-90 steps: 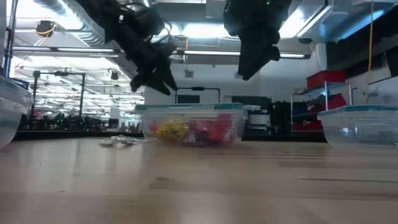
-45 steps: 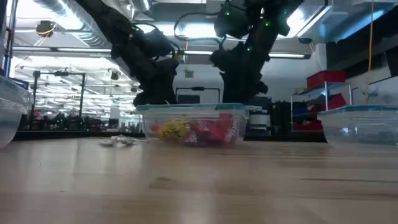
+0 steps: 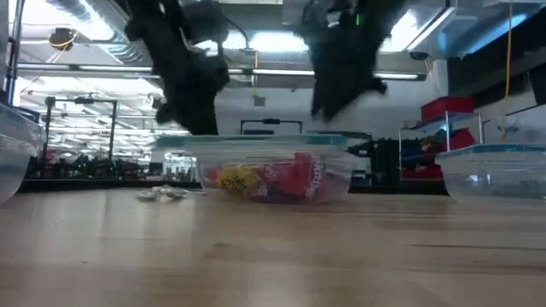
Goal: Sort candy
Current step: Close the rectangular transparent bin
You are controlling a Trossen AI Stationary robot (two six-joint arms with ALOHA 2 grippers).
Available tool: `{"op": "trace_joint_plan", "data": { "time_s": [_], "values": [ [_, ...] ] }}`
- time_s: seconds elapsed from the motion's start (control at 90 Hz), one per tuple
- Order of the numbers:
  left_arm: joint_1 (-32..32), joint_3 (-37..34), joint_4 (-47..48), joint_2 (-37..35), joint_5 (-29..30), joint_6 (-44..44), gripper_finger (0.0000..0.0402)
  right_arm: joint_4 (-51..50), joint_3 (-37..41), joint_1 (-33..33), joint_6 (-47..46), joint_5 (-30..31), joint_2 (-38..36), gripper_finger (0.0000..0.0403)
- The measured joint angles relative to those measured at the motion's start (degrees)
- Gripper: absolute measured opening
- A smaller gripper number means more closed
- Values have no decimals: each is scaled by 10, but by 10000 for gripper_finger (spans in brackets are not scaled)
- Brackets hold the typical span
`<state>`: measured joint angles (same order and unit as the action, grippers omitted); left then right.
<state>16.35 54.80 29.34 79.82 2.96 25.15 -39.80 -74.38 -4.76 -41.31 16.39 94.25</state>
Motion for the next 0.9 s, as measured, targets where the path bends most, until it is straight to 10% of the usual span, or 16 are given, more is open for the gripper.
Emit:
{"op": "trace_joint_plan", "data": {
  "time_s": [0.4,0.6,0.9],
  "values": [
    [22,24,91,-39,6,-46,136,-100,3,15,-19,1,-36,138],
    [14,-6,292,-49,-105,-21,137,-168,11,53,-89,-74,-36,138],
    [15,-146,219,-129,-239,50,137,-4,117,154,-16,-334,-38,138]
  ]
}}
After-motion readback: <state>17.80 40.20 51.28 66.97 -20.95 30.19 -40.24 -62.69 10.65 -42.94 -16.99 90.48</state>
